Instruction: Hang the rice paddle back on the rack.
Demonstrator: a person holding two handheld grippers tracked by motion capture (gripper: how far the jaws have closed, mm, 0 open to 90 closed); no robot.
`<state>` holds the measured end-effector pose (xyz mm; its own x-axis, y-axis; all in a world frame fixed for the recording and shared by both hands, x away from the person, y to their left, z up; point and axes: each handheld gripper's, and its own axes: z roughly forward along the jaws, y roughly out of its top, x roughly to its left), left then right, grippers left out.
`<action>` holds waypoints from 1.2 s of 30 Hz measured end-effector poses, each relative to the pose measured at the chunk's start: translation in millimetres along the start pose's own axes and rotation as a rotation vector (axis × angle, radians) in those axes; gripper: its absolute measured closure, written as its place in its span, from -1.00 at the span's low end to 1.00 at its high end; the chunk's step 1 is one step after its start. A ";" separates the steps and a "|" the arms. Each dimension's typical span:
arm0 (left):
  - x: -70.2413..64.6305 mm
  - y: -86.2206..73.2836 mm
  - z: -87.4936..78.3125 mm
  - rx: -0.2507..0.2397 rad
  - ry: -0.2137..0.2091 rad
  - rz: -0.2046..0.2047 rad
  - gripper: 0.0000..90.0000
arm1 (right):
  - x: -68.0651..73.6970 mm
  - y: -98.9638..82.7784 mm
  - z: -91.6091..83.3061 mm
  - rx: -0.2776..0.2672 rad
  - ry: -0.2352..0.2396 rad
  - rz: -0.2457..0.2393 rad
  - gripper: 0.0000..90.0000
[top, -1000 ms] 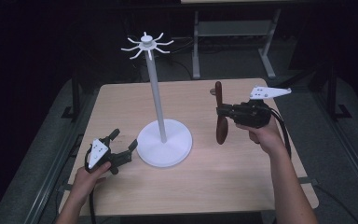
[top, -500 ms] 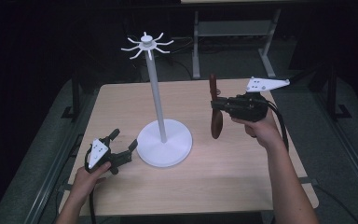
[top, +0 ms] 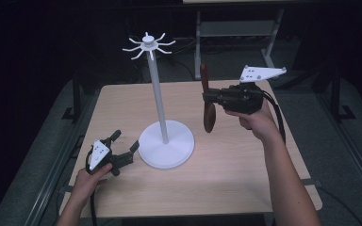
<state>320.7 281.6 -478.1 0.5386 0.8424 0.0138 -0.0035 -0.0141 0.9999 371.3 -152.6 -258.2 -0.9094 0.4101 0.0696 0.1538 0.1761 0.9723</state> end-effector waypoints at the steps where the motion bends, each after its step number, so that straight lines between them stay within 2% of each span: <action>1: 0.0 0.0 0.0 0.000 0.000 0.000 -0.72 | 0.8 2.7 1.0 -0.002 0.005 -0.002 0.73; 18: 0.0 0.1 -0.2 0.002 -0.001 0.001 -0.72 | 12.9 38.2 17.5 -0.060 0.064 -0.043 0.73; 27: 0.1 0.1 -0.2 0.002 -0.003 0.001 -0.72 | 19.1 52.7 31.6 -0.048 0.077 -0.070 0.73; 36: 0.1 0.0 -0.3 0.000 -0.006 0.003 -0.72 | 19.0 57.3 45.9 -0.044 0.086 -0.069 0.73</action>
<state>320.5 281.8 -478.0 0.5435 0.8393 0.0168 -0.0050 -0.0168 0.9998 380.6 -93.7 -211.4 -0.9472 0.3199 0.0196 0.0747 0.1609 0.9841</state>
